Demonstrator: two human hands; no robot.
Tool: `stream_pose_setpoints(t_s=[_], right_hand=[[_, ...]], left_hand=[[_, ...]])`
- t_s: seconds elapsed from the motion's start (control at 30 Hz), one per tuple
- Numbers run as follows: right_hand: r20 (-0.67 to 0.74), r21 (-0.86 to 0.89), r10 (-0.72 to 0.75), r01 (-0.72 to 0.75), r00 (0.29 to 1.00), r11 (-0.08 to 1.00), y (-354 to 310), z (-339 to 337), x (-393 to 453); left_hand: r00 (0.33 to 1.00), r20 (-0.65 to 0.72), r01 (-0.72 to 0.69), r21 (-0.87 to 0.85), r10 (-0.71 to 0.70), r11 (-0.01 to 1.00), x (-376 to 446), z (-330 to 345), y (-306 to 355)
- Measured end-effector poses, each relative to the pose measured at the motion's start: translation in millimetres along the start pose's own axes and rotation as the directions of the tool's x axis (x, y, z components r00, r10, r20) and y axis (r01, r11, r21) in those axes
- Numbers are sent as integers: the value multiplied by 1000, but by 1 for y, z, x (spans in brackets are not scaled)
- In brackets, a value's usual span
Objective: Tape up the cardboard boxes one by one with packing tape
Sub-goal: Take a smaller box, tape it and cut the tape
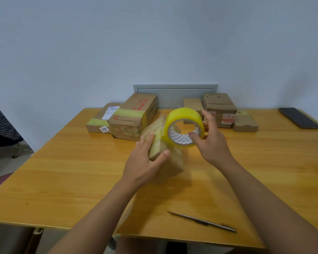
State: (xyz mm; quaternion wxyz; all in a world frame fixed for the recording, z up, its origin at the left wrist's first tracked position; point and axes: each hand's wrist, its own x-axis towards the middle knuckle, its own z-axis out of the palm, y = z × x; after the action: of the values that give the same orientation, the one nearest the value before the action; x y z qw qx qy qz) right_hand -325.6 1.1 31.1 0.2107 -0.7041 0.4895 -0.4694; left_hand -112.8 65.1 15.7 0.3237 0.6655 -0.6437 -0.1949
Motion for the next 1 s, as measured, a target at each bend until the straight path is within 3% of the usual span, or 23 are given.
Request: stream_pose_setpoints(t_s=[0.1,0.37,0.43,0.5,0.53,0.6,0.7,1.0], right_hand=[[8,83,-1,0,1000,997,-5,3,4],[167,324,27,-81,986,943,-18,31,10],[185,324,42,-101,982,941,-23,40,12],[197,308,37,-97,980,946,-28,47,16],[205,301,30,-92,978,949,-30,50,17],[231,288,20,-87,973,954,-32,55,21],[284,275,36,-117,958,954,-36,58,24],[361,454,65,-236,930,859,-33,63,26]], left_hand=[[1000,-11,1,-230,-3,973,2,10,4],[999,-45,-45,-441,28,897,5,12,-22],[977,-198,-141,-314,80,939,-1,11,-25],[866,-394,-332,5,307,943,-2,10,-27],[786,-417,-415,190,455,890,-1,10,-29],[676,-334,-487,466,657,738,1,13,-33],[677,-246,-466,586,693,663,1,19,-44],[746,-314,-356,557,587,750,-5,25,-43]])
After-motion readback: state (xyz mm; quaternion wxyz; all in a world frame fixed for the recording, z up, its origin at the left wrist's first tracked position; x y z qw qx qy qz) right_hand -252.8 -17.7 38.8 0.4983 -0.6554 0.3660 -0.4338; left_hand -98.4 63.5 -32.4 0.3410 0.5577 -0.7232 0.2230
